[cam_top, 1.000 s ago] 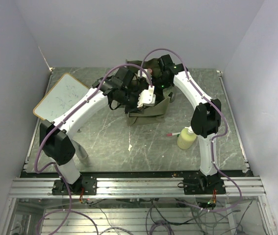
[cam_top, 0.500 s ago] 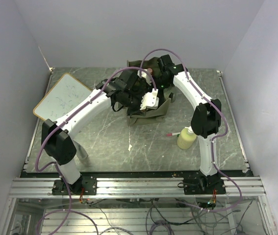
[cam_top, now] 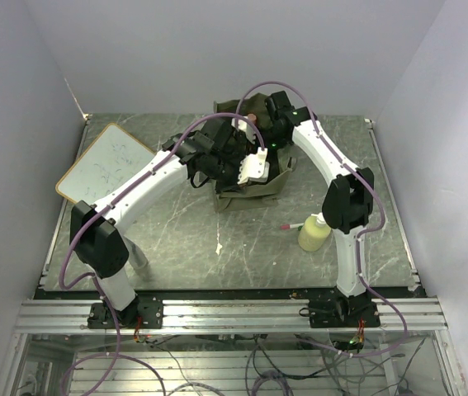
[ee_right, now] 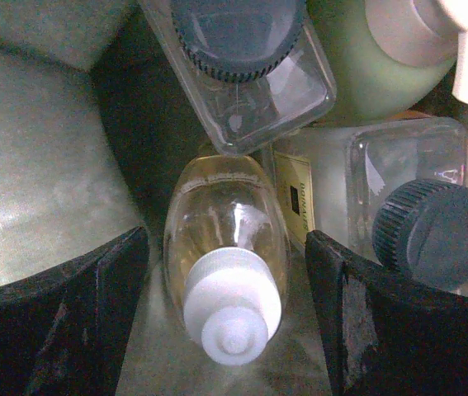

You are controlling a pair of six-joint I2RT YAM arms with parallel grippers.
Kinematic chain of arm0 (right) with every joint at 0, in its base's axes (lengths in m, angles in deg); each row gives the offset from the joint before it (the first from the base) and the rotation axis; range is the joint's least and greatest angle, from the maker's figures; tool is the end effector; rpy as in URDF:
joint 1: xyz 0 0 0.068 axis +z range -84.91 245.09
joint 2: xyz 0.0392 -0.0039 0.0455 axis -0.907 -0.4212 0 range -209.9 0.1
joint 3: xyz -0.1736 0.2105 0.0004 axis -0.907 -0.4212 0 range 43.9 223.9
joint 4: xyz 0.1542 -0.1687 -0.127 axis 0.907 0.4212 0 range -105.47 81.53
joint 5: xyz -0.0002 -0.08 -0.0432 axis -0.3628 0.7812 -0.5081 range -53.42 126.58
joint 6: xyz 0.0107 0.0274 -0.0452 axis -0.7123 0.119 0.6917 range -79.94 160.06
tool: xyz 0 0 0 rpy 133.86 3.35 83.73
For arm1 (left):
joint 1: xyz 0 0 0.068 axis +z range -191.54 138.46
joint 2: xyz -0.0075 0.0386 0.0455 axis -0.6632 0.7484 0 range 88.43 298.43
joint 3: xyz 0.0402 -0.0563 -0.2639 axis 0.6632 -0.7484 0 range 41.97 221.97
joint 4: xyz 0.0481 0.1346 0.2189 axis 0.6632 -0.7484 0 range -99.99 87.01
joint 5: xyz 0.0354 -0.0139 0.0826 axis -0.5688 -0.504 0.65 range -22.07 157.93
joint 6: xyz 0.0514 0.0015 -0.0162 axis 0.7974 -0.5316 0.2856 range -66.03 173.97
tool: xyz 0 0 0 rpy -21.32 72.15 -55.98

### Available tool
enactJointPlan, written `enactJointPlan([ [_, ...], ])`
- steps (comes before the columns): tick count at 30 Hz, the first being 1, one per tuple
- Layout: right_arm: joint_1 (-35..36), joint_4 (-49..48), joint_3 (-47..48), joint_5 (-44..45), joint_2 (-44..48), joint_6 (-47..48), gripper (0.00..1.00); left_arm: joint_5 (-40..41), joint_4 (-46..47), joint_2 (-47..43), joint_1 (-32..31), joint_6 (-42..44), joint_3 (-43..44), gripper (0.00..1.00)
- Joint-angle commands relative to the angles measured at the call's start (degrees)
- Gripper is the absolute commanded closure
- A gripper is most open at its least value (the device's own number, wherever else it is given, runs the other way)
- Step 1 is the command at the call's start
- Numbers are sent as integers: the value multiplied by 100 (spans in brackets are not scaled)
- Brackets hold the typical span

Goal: Place the personal care products into the canvas bag
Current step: Place the care product in the canvas bag.

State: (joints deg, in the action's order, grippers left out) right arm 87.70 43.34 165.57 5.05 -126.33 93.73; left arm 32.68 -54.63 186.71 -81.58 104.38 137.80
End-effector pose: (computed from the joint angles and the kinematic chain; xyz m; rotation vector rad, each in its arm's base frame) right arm 0.4289 0.1989 0.2720 -1.6800 1.8703 0.5246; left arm 0.2669 -0.2510 0.3408 1.8654 1.5053 -0.6844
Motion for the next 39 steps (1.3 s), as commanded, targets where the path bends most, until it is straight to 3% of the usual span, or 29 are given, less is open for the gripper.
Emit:
enactJointPlan([
  [1, -29, -119, 124, -26, 278, 118, 24, -183, 260, 171, -123, -101, 98, 89],
  [27, -510, -733, 147, -1100, 1118, -1272, 31, -211, 347, 209, -125, -404, 231, 87],
  [35, -600, -1551, 85, -1235, 1618, -2089, 31, -167, 619, 73, -120, -927, 358, 76],
  [38, -600, -1802, -40, -1170, 1793, -2277, 31, -61, 662, -11, -118, -1092, 357, 66],
  [39, -600, -1878, -91, -1118, 1850, -2334, 31, -4, 694, -37, -119, -1178, 357, 58],
])
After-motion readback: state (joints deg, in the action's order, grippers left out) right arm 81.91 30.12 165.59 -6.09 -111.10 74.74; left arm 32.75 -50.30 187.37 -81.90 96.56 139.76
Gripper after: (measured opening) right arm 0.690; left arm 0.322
